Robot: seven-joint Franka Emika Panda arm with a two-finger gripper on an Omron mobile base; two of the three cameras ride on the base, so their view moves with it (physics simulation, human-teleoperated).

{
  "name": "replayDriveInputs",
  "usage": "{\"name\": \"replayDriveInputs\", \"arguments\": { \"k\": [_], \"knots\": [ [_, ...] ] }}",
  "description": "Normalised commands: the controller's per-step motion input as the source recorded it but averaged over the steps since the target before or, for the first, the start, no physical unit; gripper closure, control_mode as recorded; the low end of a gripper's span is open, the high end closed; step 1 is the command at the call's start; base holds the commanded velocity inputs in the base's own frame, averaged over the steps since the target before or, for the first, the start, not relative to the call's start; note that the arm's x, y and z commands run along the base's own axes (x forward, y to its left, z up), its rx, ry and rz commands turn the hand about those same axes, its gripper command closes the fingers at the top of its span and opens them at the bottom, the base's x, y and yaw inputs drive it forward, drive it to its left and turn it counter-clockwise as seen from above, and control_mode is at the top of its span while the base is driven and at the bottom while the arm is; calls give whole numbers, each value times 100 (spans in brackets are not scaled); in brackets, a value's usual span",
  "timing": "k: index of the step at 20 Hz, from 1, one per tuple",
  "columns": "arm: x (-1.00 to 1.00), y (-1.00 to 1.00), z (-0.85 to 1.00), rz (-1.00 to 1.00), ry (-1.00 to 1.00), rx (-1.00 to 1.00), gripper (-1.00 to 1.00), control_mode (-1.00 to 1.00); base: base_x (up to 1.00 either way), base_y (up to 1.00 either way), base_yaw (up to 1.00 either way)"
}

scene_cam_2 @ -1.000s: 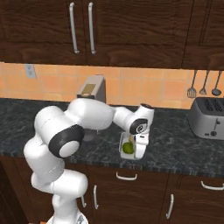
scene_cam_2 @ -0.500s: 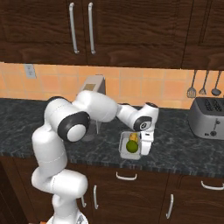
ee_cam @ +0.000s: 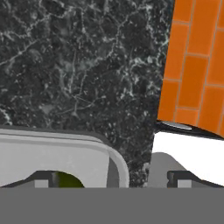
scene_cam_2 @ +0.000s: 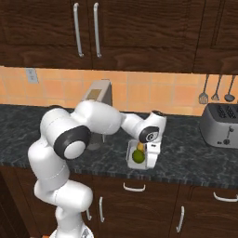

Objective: Take the meat container that has the shrimp and place it on the second highest rack of the freezer. Then take the vegetable container that has the squash and lime and place it on the highest rack of the freezer.

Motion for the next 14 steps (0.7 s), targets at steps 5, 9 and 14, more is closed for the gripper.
{"name": "replayDriveInputs", "arguments": {
  "k": [5, 9, 14],
  "knots": [
    [-27, 2, -21, -6, -5, -2, -100, -100, 0, 0, 0],
    [0, 0, -24, -2, -1, -2, -100, -100, 0, 0, 0],
    [0, 1, -21, 0, 0, -1, -100, -100, 0, 0, 0]
  ]
}}
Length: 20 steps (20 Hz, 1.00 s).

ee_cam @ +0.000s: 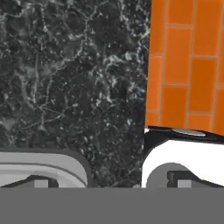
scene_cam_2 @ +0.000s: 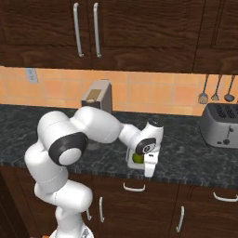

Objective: Take the meat container that has the shrimp and place it on the second highest rack of the freezer. Then take the vegetable container that has the squash and lime and place it on the highest rack of the freezer.

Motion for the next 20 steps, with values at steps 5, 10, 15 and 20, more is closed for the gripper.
{"name": "replayDriveInputs", "arguments": {
  "k": [5, 10, 15, 20],
  "knots": [
    [2, 19, -22, 0, 0, 0, -100, -100, 0, 0, 0],
    [1, 22, -32, 0, 2, -1, -100, -100, 0, 0, 0],
    [0, 15, -43, 0, 1, -6, -100, -100, 0, 0, 0],
    [0, 0, 0, 0, 0, 0, -100, -100, 0, 0, 0]
  ]
}}
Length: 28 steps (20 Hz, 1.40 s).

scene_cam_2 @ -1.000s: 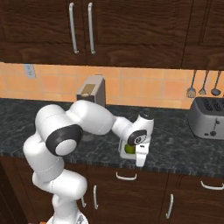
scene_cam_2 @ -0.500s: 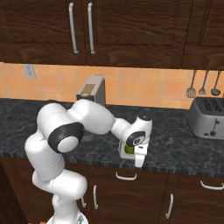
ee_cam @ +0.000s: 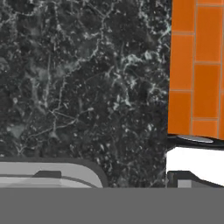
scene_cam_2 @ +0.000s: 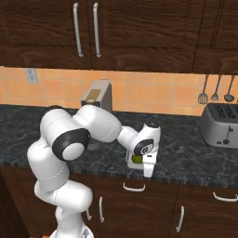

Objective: Take the meat container that has the shrimp and place it on the second highest rack of the freezer. Then take the vegetable container that has the squash and lime and place it on the highest rack of the freezer.

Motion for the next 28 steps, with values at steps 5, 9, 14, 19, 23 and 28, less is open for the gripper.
{"name": "replayDriveInputs", "arguments": {
  "k": [5, 9, 14, 19, 23, 28],
  "knots": [
    [0, 0, 0, 0, 0, 0, 100, -100, 0, 0, 0],
    [0, 0, 0, 0, 0, 0, 100, -100, 0, 0, 0],
    [3, 2, 0, -1, -3, 0, 100, -100, 0, 0, 0],
    [-44, 3, 82, -12, -7, -1, 100, -100, 0, 0, 0],
    [-86, 25, 95, -17, 0, 0, 100, -100, 0, 0, 0],
    [-99, 67, 57, -1, 0, -2, 100, -100, 0, 0, 0]
  ]
}}
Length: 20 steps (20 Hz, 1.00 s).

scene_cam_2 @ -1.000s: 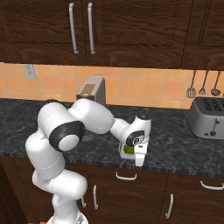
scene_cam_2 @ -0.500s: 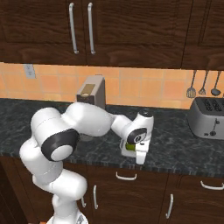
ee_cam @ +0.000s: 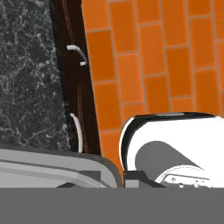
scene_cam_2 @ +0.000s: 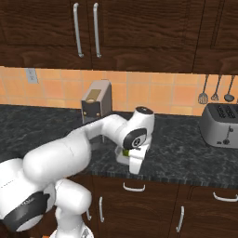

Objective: Take the meat container that has the shrimp and place it on the second highest rack of the freezer. Then take the vegetable container that has the squash and lime and place it on the highest rack of the freezer.

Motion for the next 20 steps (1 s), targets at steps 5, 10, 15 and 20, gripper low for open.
{"name": "replayDriveInputs", "arguments": {
  "k": [5, 10, 15, 20],
  "knots": [
    [-69, 85, 77, 12, 0, 0, 100, -100, 0, 0, 0],
    [-29, 93, 83, 22, 1, 0, 100, -100, 0, 0, 0],
    [-35, 89, 59, 14, 3, 0, 100, -100, 0, 0, 0],
    [-38, 75, 58, -2, 15, 13, 100, -100, 0, 0, 0]
  ]
}}
